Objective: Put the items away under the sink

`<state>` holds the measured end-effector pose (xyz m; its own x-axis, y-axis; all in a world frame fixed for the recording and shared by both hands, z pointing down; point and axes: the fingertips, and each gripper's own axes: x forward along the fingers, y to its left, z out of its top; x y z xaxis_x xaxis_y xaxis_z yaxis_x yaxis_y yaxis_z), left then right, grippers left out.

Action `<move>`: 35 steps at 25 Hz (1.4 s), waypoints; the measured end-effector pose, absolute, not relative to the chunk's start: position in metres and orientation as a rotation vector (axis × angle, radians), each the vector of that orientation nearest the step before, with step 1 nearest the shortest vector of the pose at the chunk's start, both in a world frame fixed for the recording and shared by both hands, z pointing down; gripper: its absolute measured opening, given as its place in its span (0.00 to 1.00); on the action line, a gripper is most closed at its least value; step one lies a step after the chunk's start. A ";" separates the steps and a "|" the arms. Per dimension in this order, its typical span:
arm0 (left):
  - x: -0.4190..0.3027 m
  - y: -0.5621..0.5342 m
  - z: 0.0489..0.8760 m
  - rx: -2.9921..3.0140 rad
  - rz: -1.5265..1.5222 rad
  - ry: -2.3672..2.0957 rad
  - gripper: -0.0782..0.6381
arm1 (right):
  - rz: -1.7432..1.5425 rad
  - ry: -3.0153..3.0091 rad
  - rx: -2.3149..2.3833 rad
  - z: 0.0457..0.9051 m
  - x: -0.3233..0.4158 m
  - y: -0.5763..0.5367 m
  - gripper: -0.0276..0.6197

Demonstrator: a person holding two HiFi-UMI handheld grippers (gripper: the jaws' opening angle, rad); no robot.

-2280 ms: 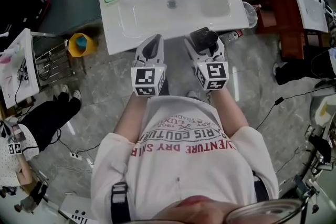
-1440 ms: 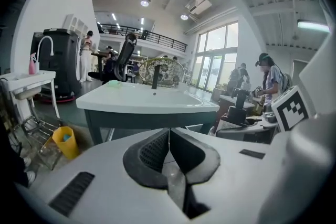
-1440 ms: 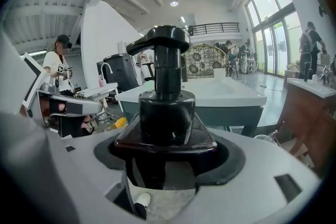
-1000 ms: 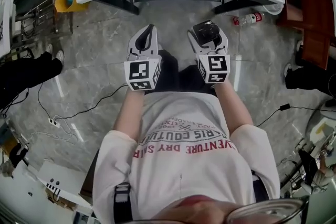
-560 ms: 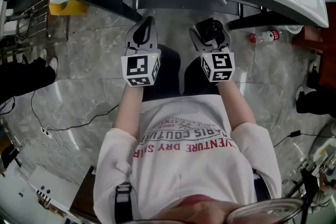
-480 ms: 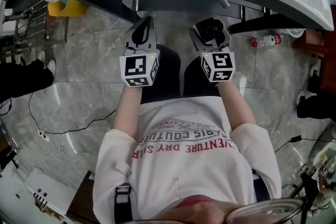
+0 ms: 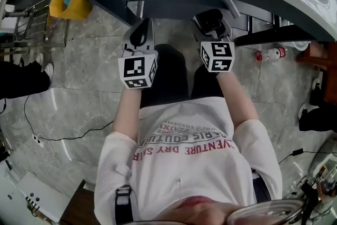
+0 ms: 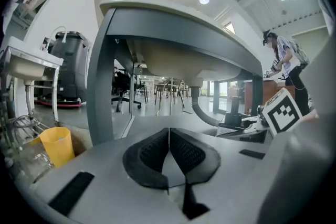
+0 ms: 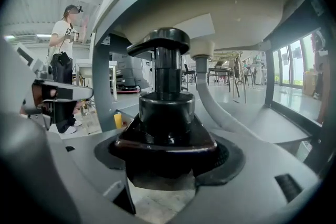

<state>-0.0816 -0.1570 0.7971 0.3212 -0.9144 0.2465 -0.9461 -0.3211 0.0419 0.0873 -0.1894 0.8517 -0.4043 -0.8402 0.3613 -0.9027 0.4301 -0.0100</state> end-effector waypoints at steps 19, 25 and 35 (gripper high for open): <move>-0.088 -0.168 0.813 2.430 0.264 -1.675 0.15 | 0.288 -2.219 1.690 0.863 0.074 -0.292 0.62; -0.084 -0.166 0.821 2.415 0.259 -1.657 0.15 | 0.283 -2.192 1.739 0.863 0.070 -0.310 0.62; -0.081 -0.164 0.821 2.407 0.262 -1.671 0.15 | 0.272 -2.230 1.724 0.863 0.070 -0.310 0.62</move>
<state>-0.0809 -0.1639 0.8207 0.3454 -0.9026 0.2569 -0.9379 -0.3411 0.0625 0.0700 -0.3099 0.8626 -0.2288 -0.9068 0.3540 -0.9654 0.2582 0.0374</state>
